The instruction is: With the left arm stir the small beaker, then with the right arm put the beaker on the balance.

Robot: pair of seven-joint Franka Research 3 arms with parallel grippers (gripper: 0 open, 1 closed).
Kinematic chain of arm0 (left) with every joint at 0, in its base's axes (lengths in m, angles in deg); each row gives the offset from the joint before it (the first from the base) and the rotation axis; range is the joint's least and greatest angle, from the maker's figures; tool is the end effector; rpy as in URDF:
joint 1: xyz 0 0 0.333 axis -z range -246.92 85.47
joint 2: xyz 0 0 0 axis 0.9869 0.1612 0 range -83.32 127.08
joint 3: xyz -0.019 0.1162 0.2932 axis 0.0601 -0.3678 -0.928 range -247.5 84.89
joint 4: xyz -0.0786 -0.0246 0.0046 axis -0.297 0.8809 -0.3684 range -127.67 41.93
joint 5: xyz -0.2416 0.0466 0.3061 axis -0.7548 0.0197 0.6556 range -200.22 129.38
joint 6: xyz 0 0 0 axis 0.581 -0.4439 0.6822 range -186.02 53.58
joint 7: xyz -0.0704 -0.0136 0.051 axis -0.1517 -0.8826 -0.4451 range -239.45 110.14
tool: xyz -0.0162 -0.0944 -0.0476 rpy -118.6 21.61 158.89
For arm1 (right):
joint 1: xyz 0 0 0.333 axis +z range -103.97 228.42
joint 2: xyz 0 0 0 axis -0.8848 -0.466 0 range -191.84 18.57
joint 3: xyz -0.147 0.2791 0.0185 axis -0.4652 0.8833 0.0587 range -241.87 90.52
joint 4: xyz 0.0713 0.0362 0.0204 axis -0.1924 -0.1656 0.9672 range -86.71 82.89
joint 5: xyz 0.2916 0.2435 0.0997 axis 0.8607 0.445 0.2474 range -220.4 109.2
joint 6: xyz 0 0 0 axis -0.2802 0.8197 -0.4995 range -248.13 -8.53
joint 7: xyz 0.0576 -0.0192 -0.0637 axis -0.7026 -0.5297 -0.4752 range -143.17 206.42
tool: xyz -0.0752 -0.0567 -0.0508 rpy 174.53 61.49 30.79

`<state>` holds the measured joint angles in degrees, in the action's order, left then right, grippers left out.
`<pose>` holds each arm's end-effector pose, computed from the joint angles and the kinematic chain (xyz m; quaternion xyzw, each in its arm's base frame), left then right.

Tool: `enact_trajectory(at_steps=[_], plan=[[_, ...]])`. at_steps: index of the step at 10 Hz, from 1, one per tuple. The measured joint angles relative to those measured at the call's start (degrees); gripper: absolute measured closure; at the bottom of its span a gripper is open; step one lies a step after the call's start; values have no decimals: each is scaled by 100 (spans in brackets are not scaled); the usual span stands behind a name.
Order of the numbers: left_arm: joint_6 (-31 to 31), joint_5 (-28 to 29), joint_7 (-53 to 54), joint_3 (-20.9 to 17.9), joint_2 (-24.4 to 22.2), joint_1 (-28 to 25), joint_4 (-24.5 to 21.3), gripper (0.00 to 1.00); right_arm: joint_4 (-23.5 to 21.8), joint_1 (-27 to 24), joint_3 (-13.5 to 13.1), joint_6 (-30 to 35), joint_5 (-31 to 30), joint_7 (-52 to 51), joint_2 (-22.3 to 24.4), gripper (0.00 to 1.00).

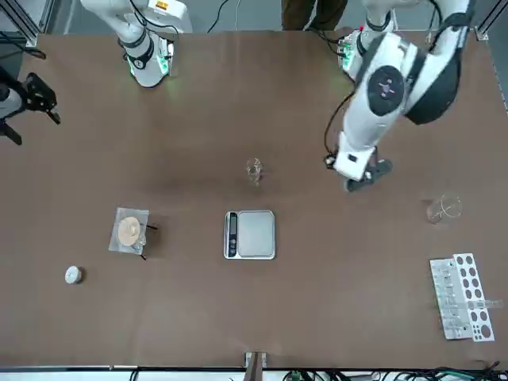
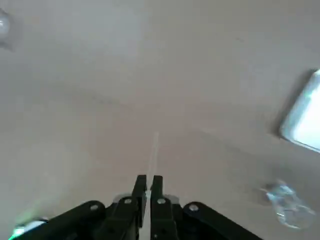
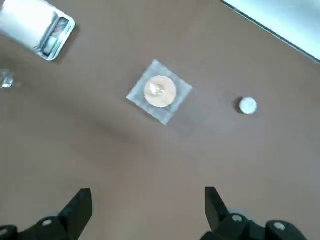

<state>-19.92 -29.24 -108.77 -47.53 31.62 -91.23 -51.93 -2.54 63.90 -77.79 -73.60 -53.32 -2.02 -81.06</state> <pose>0.5475 -0.2066 0.4677 -0.9822 -0.1669 0.0688 0.0522 0.5245 -0.0010 0.6600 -0.9574 -0.2861 -0.0373 0.0112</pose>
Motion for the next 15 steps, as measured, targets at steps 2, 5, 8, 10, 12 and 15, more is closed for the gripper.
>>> enact_trajectory(at_steps=[2, 5, 8, 10, 12, 15], plan=[[31, -1, 1252, -17, -485, -1090, -514, 93, -22, 2, 3, 88, 172, -606, -27, 0], [3, 370, 3059, -57, -747, -2638, -754, 93, -186, 11, 36, 117, 366, -1212, -93, 0], [-504, 728, 4432, -78, -560, -3727, -792, 93, -368, 18, 263, 204, 680, -1805, -133, 0], [-880, 793, 4879, -84, -240, -4099, -780, 93, -438, 24, 573, 159, 932, -2063, -165, 0], [-996, 1040, 4888, -51, 133, -4089, -641, 93, -558, 47, 876, -89, 1448, -2176, -176, 0], [-1029, 1077, 4888, -41, 356, -4068, -485, 93, -1064, 95, 1221, -1049, 2143, -2595, -212, 0]])
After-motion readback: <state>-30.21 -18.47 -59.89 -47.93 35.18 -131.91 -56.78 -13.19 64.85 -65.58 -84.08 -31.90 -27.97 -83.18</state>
